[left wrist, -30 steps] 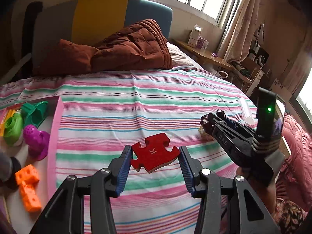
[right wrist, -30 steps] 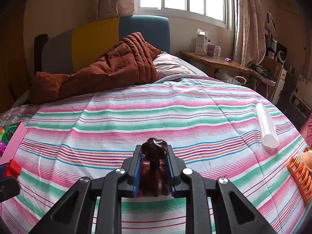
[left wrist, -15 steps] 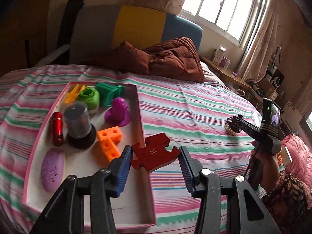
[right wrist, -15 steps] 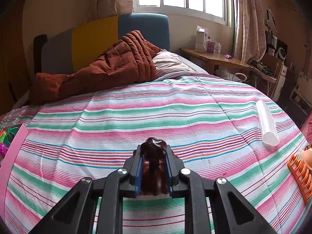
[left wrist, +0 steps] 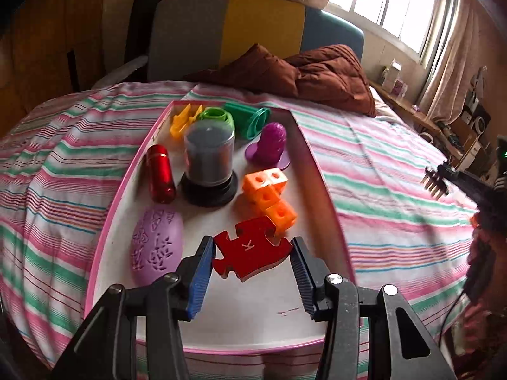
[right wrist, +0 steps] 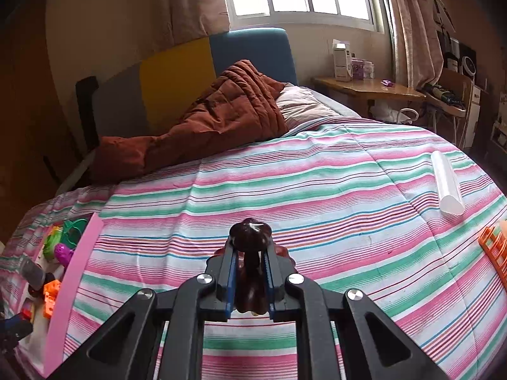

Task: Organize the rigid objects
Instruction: 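Carry the red puzzle piece into the tray and open the left tool, then carry the hedgehog toy over the tray with the right tool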

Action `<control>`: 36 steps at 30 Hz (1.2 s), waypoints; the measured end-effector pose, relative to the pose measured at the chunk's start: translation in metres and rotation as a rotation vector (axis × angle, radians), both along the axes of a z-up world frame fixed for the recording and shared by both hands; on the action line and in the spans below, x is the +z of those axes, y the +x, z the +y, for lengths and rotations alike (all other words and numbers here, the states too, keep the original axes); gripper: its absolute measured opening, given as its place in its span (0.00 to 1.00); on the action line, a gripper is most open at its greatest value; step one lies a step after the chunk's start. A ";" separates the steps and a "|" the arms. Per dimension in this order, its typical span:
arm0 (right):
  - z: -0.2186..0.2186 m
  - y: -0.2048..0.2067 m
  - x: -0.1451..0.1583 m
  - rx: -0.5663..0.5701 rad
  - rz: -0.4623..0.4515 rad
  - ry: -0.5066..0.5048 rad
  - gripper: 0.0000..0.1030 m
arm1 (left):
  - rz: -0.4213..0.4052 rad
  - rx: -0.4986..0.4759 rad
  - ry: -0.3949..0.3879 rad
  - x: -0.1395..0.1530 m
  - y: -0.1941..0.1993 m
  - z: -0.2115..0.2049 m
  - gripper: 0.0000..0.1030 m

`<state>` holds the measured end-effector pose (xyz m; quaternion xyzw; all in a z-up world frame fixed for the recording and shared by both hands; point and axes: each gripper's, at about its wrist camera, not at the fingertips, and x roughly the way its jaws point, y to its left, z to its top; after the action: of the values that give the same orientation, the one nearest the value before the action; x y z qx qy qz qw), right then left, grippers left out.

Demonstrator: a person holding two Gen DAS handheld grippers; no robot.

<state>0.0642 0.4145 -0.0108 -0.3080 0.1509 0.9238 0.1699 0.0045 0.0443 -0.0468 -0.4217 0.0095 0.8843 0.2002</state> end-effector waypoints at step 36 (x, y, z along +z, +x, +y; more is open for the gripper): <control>-0.268 -0.005 0.008 0.754 -0.124 -0.116 0.13 | 0.040 0.410 -0.020 0.037 0.013 -0.089 1.00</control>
<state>0.0588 0.1463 -0.0027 -0.4061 0.0685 0.8911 -0.1906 0.0176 -0.0451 -0.0102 -0.3991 -0.0639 0.9146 0.0117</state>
